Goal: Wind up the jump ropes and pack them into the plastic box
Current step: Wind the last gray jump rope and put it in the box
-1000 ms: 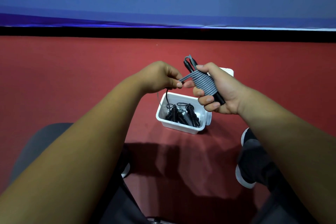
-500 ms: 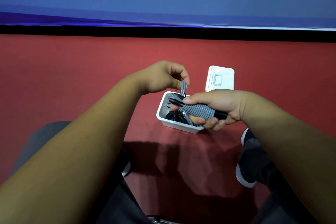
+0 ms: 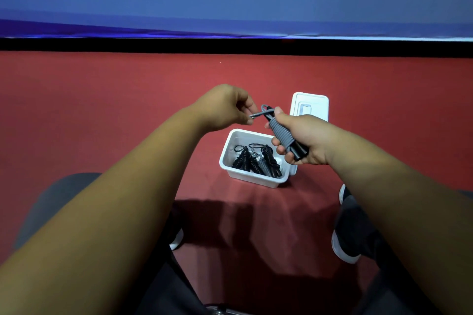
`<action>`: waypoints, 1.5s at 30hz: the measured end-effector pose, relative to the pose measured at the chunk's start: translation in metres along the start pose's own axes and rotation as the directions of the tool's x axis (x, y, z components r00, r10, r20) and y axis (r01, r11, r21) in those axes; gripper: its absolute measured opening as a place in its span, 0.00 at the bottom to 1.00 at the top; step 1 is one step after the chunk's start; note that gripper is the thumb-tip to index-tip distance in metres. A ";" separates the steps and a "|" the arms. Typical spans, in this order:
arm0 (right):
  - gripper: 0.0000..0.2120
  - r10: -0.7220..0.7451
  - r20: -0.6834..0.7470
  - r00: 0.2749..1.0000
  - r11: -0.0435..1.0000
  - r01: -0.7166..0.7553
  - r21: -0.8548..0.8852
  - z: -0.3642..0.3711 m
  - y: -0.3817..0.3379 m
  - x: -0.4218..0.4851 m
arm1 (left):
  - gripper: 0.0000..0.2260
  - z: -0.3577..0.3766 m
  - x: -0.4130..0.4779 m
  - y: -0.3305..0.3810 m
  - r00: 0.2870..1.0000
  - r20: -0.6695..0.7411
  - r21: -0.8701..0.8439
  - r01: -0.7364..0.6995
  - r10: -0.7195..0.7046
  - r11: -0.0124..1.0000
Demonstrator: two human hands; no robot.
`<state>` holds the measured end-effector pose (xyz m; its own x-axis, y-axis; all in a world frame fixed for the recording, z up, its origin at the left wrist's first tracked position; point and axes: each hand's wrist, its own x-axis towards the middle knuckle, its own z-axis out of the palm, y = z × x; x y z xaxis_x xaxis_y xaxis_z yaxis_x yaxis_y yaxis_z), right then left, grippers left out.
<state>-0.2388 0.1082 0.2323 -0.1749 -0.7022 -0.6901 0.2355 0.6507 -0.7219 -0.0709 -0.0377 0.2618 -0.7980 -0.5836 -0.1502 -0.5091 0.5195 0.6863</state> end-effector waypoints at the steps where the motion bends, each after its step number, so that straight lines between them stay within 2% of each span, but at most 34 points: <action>1: 0.30 -0.013 0.006 1.000 1.000 0.012 0.027 0.001 0.000 0.000 | 0.08 0.003 0.001 -0.001 0.999 0.021 0.011 0.027 -0.027 1.000; 4: 0.28 -0.061 0.002 0.998 0.993 0.061 0.099 0.004 -0.001 0.000 | 0.04 0.013 0.000 -0.005 0.991 0.118 -0.022 0.066 -0.063 0.998; 7: 0.27 -0.089 -0.012 0.996 0.980 0.090 0.176 0.004 -0.004 -0.002 | 0.09 0.020 0.000 -0.003 0.988 0.143 -0.198 0.077 -0.049 0.977; 13: 0.28 -0.108 -0.030 0.994 0.972 0.112 0.205 0.000 -0.009 -0.006 | 0.12 0.015 0.004 0.000 0.993 0.113 -0.634 0.038 0.043 0.772; 15: 0.27 -0.104 -0.027 0.994 0.973 0.108 0.206 0.000 -0.010 -0.006 | 0.15 0.015 0.004 0.003 0.993 0.109 -0.723 0.053 0.038 0.689; 17: 0.28 -0.109 -0.018 0.994 0.970 0.110 0.216 0.000 -0.013 -0.007 | 0.16 0.015 0.006 0.002 0.994 0.106 -0.755 0.064 0.024 0.652; 19: 0.29 -0.113 0.000 0.994 0.966 0.110 0.235 -0.001 -0.015 -0.008 | 0.14 0.012 0.006 -0.003 0.992 0.119 -0.702 0.058 0.037 0.710; 22: 0.31 -0.116 0.016 0.993 0.969 0.110 0.223 -0.002 -0.016 -0.012 | 0.11 0.006 0.002 -0.007 0.985 0.159 -0.517 0.028 0.064 0.856; 24: 0.33 -0.118 0.017 0.993 0.974 0.112 0.198 -0.002 -0.016 -0.013 | 0.10 0.003 0.000 -0.006 0.985 0.170 -0.430 0.043 0.034 0.902; 30: 0.26 -0.123 0.043 0.992 0.985 0.116 0.126 0.000 -0.016 -0.020 | 0.10 0.004 -0.002 -0.006 0.986 0.157 -0.256 0.092 -0.053 0.962; 36: 0.22 -0.130 0.153 0.980 0.991 0.130 0.015 0.001 -0.014 -0.026 | 0.06 0.000 -0.004 -0.010 0.980 0.168 -0.078 0.124 -0.110 0.989; 42: 0.21 -0.097 0.313 0.945 0.995 0.104 -0.005 0.004 -0.013 -0.028 | 0.03 -0.001 -0.003 -0.011 0.986 0.150 -0.100 0.086 -0.070 0.991; 45: 0.21 -0.046 0.404 0.913 0.997 0.067 -0.038 0.004 -0.011 -0.028 | 0.06 0.000 -0.006 -0.006 0.986 0.164 -0.139 0.053 -0.030 0.989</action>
<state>-0.2329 0.1197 0.2596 0.2161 -0.7881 -0.5764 0.1869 0.6128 -0.7678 -0.0628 -0.0378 0.2585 -0.8247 -0.4883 -0.2852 -0.5006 0.3958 0.7699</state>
